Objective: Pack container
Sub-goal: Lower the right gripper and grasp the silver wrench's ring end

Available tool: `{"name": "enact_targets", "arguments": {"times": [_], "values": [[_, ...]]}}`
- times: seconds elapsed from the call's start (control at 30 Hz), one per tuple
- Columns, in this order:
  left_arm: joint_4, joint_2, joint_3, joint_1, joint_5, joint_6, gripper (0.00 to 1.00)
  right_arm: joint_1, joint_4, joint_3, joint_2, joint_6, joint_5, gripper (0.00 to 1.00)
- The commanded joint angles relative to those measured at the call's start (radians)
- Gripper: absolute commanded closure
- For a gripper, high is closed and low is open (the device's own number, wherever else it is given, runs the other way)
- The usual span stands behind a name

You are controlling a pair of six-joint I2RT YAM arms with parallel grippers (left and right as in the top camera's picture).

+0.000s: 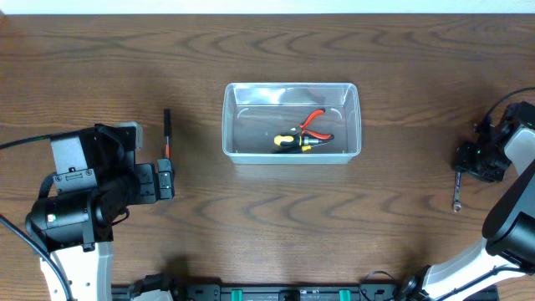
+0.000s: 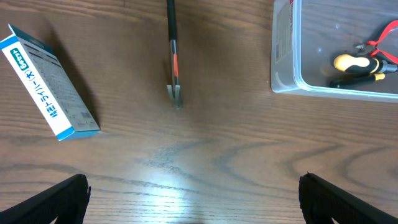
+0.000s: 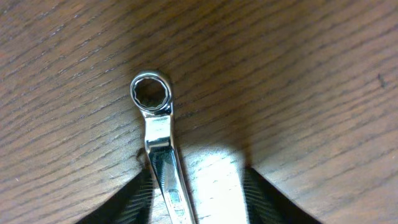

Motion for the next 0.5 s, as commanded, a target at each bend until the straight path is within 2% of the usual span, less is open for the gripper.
{"name": "enact_targets", "arguments": {"times": [0.0, 0.1, 0.23, 0.47], "values": [[-0.002, -0.003, 0.029, -0.003, 0.006, 0.005, 0.02, 0.0, -0.012, -0.044, 0.078, 0.007, -0.049, 0.65], [-0.002, -0.003, 0.029, -0.003, 0.006, 0.005, 0.02, 0.0, -0.013, -0.044, 0.078, 0.006, -0.049, 0.73], [-0.002, -0.003, 0.029, -0.003, 0.006, 0.005, 0.02, 0.0, -0.013, -0.044, 0.078, 0.006, -0.049, 0.89], [-0.002, -0.003, 0.029, -0.003, 0.006, 0.005, 0.02, 0.0, -0.013, -0.044, 0.078, 0.006, -0.053, 0.92]]}}
